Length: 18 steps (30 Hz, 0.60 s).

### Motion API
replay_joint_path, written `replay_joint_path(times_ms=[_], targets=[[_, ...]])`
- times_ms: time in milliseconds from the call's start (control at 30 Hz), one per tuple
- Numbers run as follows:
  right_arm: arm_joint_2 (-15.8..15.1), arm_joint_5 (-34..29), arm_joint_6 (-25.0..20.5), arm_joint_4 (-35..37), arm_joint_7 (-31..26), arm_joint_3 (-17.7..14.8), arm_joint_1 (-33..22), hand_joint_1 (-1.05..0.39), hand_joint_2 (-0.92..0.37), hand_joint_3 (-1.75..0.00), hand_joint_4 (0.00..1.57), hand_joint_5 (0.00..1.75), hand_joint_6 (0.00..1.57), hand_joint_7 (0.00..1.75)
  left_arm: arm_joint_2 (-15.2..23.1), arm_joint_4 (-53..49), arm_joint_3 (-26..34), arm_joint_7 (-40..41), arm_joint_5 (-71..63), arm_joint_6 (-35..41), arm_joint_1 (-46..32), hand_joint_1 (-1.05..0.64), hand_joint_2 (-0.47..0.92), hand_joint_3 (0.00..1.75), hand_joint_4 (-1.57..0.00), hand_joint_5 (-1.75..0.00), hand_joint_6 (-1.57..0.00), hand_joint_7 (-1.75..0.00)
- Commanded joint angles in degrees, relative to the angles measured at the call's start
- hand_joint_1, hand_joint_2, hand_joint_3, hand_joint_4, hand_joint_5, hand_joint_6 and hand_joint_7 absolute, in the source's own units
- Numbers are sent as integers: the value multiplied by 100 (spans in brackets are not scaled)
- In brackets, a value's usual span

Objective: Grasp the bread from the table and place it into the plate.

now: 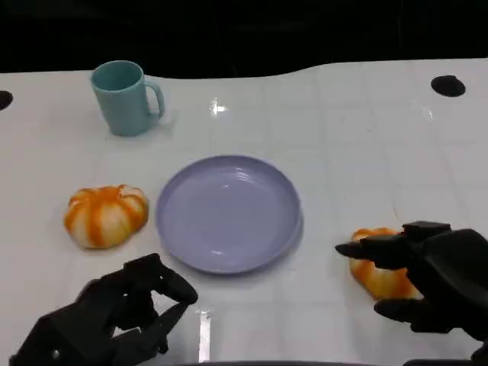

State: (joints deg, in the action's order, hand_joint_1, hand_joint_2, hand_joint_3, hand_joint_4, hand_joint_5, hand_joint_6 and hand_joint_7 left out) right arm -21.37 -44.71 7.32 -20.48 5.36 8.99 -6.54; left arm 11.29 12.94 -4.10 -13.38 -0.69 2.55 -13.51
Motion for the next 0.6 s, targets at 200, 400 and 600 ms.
replay_joint_path(times_ms=[200, 400, 600], targets=[[-177, -881, -478, -349, 309, 38, 7, -42, -72, -2, 27, 21, 42, 0, 42, -20, 57, -27, 40, 9, 44, -30, 88, 52, -74, -175, -64, -128], [-96, -1356, -821, -249, 662, 274, 169, -48, -74, -1, 22, 24, 39, 0, 48, -45, 54, -26, 24, -22, 57, -30, 88, 52, -74, -175, -64, -128], [-95, -1466, -995, 348, 706, 491, 521, -49, -75, -1, 22, 28, 39, 0, 47, -42, 46, -32, 25, -12, 65, -31, 87, 53, -74, -175, -65, -128]])
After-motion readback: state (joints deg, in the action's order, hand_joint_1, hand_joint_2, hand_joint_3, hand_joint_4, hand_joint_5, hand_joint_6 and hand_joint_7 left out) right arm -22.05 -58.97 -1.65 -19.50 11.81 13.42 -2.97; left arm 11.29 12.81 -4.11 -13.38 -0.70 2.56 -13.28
